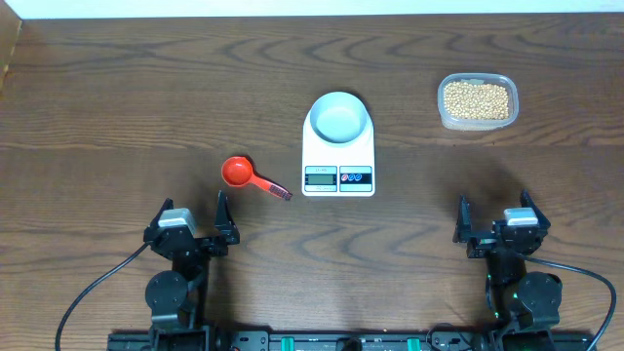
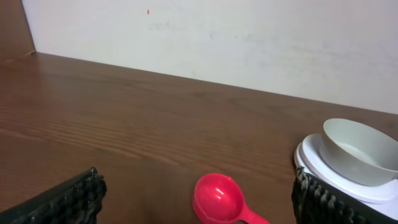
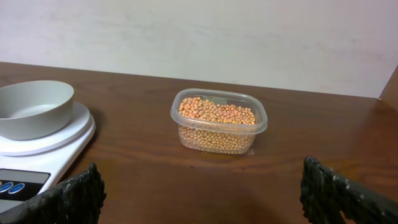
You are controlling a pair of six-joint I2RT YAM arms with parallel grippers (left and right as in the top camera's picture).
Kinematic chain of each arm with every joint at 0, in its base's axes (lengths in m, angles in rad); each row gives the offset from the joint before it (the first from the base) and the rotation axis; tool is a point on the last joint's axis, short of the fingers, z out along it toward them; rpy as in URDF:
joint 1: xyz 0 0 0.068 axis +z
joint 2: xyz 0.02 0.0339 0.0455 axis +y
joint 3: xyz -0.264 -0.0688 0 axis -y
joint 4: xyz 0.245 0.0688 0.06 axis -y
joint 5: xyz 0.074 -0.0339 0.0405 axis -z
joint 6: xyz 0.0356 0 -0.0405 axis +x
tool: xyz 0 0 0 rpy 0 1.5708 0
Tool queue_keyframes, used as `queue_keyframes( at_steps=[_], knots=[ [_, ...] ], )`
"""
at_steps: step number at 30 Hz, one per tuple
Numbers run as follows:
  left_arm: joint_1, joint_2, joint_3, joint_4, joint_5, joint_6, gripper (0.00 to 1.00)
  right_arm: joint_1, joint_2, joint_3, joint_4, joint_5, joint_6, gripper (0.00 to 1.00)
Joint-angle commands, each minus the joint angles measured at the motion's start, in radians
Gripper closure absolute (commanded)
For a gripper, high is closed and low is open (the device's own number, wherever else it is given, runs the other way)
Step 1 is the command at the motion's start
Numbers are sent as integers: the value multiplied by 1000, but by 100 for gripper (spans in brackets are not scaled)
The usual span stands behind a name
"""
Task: Scoop item into bowl and weigh 50g on scale
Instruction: 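Move the left gripper over the red scoop's bowl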
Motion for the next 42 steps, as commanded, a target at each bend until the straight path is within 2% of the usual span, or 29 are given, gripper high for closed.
queue_keyframes(
  at_steps=[1, 7, 19, 25, 35, 42],
  knots=[
    [-2, 20, 64, 8, 5, -9, 2, 7, -6, -2, -2, 14, -10, 1],
    [-2, 148, 149, 1, 6, -9, 2, 7, -6, -2, -2, 14, -10, 1],
    [-2, 564, 420, 2, 6, 40, 2, 7, -6, -2, -2, 14, -10, 1],
    [-2, 697, 539, -9, 14, 40, 2, 7, -6, -2, -2, 14, -10, 1],
    [-2, 806, 769, -195, 21, -23, 2, 7, -6, -2, -2, 14, -10, 1],
    [-2, 898, 941, -393, 16, -141, 2, 7, -6, -2, -2, 14, -10, 1]
  ],
)
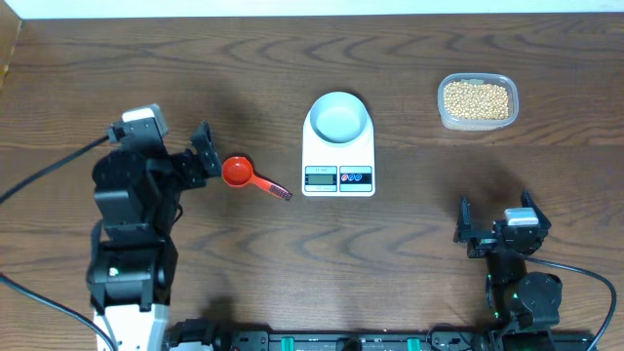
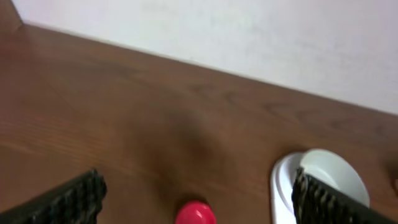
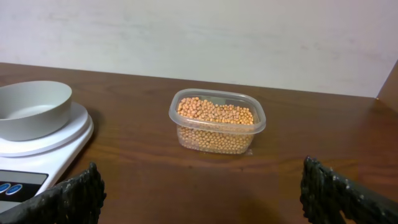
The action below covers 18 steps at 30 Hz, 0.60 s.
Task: Scoop item into bowl and weigh 50g on scale
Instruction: 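Move the left gripper over the red scoop's bowl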
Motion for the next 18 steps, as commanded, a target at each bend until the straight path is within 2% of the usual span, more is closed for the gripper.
queue_keyframes(
  at_steps=[1, 4, 12, 18],
  knots=[
    [-2, 48, 95, -64, 1, -90, 2, 7, -6, -2, -3, 8, -10, 1],
    [-2, 88, 147, -133, 1, -129, 2, 7, -6, -2, -2, 8, -10, 1],
    [-2, 155, 155, -270, 13, -128, 2, 7, -6, -2, -3, 8, -10, 1],
    [-2, 201, 155, -305, 35, -128, 2, 7, -6, -2, -2, 8, -10, 1]
  ],
)
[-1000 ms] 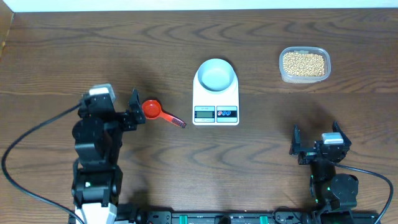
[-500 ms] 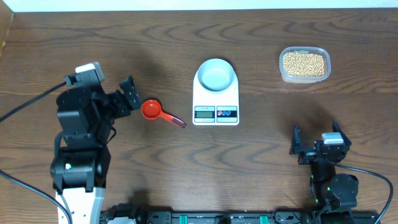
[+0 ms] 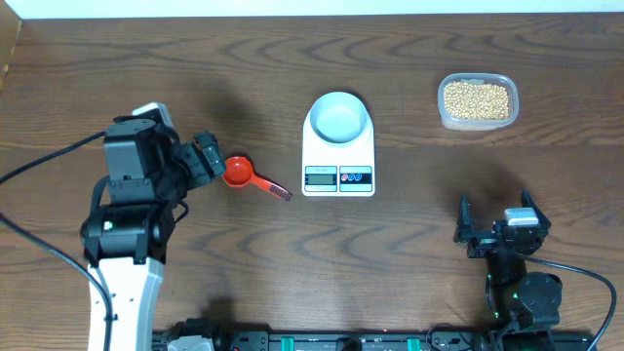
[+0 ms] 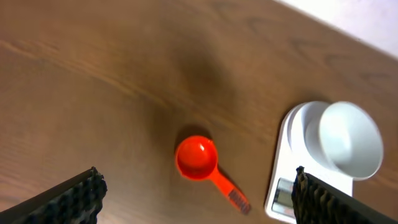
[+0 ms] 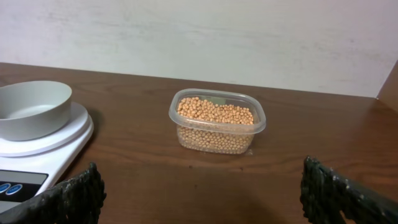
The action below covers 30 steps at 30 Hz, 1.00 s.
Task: Scoop item into bowl and weigh 50g on scale
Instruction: 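Move the left gripper over the red scoop's bowl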
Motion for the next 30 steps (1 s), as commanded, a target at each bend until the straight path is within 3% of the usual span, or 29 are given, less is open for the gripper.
queue_keyframes(
  at_steps=[1, 10, 30],
  knots=[
    [-2, 24, 22, 7, 21, -7, 2, 7, -6, -2, -2, 8, -10, 1],
    [-2, 84, 22, 27, 20, -67, 2, 7, -6, -2, -2, 8, -10, 1],
    [-3, 358, 21, -35, -103, -461, 0, 7, -6, -2, -2, 8, -10, 1]
  ],
)
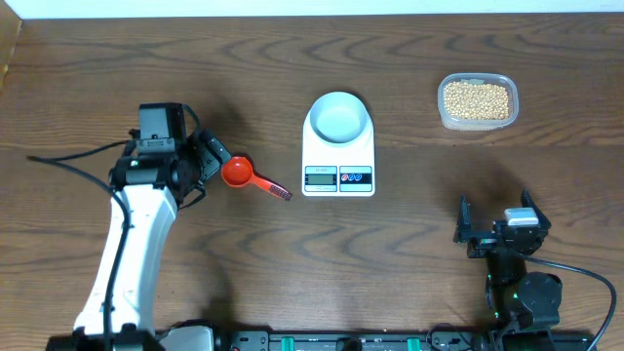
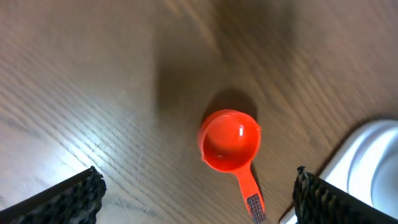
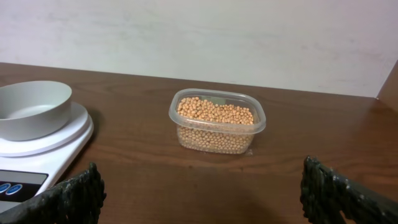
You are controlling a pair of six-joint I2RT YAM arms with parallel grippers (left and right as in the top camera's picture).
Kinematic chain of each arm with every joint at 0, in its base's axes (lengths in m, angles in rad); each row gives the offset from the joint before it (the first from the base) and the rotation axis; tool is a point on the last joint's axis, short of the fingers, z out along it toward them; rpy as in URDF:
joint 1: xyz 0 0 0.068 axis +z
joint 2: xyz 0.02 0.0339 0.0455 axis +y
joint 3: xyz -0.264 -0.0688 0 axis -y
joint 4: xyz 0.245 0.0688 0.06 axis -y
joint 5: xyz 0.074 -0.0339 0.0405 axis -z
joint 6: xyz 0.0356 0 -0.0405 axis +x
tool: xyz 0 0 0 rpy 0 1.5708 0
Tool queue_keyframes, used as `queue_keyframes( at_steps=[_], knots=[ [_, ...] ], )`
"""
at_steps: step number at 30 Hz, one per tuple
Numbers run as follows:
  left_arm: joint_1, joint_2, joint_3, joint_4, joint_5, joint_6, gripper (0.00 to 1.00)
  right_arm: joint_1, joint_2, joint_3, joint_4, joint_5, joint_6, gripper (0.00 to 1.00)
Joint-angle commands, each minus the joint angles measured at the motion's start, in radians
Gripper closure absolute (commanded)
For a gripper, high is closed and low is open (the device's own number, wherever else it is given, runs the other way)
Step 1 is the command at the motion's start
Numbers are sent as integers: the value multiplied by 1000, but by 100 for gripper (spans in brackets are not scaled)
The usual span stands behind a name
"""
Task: Scoop item into bowl and weigh 50g on scale
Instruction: 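Move the left gripper over the red scoop's bowl, then lower the left gripper and close it on the red scoop's rim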
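A red scoop [image 1: 237, 173] lies on the table left of the scale, cup up, its handle [image 2: 250, 198] pointing toward the scale. My left gripper [image 1: 202, 166] hangs open just left of the scoop; the left wrist view looks down on the scoop [image 2: 229, 140] between the wide-apart fingers. An empty grey bowl [image 1: 339, 117] sits on the white scale [image 1: 338, 177]. A clear container of beans [image 1: 477, 100] stands at the far right. My right gripper [image 1: 494, 213] rests open at the front right with nothing in it.
In the right wrist view the bean container [image 3: 216, 121] stands ahead, with the bowl [image 3: 34, 109] and scale [image 3: 59, 140] at the left. A pale wall runs along the table's far edge. A wooden side edge [image 1: 10, 49] bounds the far left.
My left gripper has come lower and closer to the scoop and tilted further down, so the scoop looks larger between its fingers. It is still open. The right arm has not moved.
Both grippers rested open at the table's front. Then my left arm was raised and out to the left of the scoop, then tilted down at it, and now hangs nearer over it. Scoop, bowl, scale and beans have stayed put.
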Motion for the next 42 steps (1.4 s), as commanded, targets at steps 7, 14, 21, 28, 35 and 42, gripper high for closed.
queue_keyframes(
  at_steps=[7, 14, 21, 28, 35, 42],
  knots=[
    [-9, 104, 21, -5, -34, -126, 4, 7, -6, -2, -3, 8, -10, 1],
    [-34, 174, 21, 30, -32, -156, 7, 7, -6, -2, -3, 8, -10, 1],
    [-83, 238, 21, 44, -42, -184, 17, 7, -6, -2, -3, 8, -10, 1],
    [-86, 308, 21, 44, -69, -294, 32, 7, -6, -2, -3, 8, -10, 1],
    [-86, 383, 21, 82, -70, -344, 36, 7, -6, -2, -3, 8, -10, 1],
    [-86, 403, 21, 124, -70, -362, 47, 7, -6, -2, -3, 8, -10, 1]
  ],
)
